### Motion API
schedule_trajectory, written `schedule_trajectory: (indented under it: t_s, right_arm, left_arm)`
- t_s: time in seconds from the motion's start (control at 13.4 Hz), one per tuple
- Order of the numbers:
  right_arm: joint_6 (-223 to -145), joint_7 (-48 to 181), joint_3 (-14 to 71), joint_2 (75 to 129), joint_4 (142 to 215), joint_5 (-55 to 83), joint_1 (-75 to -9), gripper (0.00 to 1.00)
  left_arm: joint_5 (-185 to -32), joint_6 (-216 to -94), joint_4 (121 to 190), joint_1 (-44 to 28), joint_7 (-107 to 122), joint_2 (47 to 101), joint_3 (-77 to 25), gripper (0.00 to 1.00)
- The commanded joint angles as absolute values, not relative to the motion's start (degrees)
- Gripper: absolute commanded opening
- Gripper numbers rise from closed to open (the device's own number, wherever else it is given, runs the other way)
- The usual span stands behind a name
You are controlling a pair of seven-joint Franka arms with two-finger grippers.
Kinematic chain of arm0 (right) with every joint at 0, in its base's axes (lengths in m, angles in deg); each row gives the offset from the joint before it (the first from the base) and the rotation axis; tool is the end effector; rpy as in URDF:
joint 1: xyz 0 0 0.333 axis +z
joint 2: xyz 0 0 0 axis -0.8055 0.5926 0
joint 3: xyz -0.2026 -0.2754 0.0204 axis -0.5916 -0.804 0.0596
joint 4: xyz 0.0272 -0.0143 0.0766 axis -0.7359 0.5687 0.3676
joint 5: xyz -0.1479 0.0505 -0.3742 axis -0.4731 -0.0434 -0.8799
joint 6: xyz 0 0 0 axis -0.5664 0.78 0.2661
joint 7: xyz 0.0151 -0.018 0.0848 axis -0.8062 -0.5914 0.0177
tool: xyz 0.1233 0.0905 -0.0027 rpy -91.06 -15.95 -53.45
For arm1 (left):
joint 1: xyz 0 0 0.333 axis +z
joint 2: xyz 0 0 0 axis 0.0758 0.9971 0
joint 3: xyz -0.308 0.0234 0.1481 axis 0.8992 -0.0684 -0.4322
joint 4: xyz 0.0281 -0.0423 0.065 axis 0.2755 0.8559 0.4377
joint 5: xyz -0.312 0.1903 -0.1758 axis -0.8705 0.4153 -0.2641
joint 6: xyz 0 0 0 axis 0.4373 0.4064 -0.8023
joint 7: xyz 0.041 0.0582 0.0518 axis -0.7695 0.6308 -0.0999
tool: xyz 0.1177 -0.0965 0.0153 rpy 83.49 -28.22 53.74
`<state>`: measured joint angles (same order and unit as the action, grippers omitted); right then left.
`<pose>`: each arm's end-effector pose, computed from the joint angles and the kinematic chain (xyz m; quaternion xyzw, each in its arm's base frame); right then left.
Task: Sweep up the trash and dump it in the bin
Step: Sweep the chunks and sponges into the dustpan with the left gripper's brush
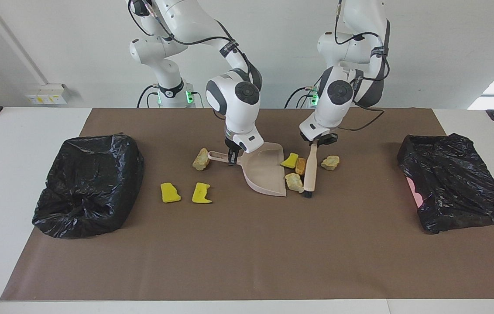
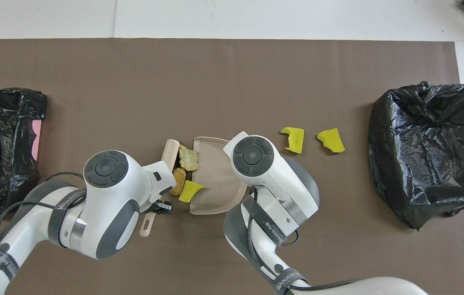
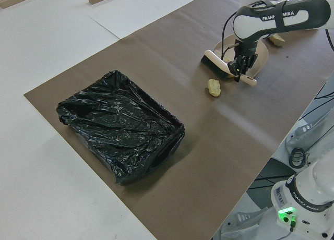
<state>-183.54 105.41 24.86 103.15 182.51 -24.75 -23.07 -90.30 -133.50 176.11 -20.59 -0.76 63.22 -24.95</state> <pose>0.5221 0.3319 0.3196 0.7364 0.6712 -0.0720 0.0451 0.4224 -0.2479 0.3229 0.9807 -0.1556 -0.1170 0.0152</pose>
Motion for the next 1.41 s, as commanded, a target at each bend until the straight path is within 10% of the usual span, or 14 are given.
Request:
schedule_trajectory:
  t_s: [0.0,0.67,0.97,1.34]
  right_arm:
    - [-185.16,103.88,25.04,103.37,183.07,-26.22,-23.25,0.0]
    - [-185.16,103.88,25.04,103.46,183.25,-26.13,-23.42,0.0]
    - [-185.16,103.88,25.04,103.37,183.68,-26.22,-23.51,0.0]
    - [-185.51,103.88,25.04,103.37,183.86,-26.22,-23.69,0.0]
  left_arm:
    - [-94.6,-134.49,177.39,-24.99,0.19,61.4,-25.96,0.0]
    - [-91.55,-112.71,171.84,-7.72,13.08,50.78,-27.37,0.0]
    - [-91.45,-112.34,181.75,-0.66,16.19,43.76,-27.28,0.0]
    - [-91.45,-124.17,192.14,-8.99,18.11,45.05,-26.58,0.0]
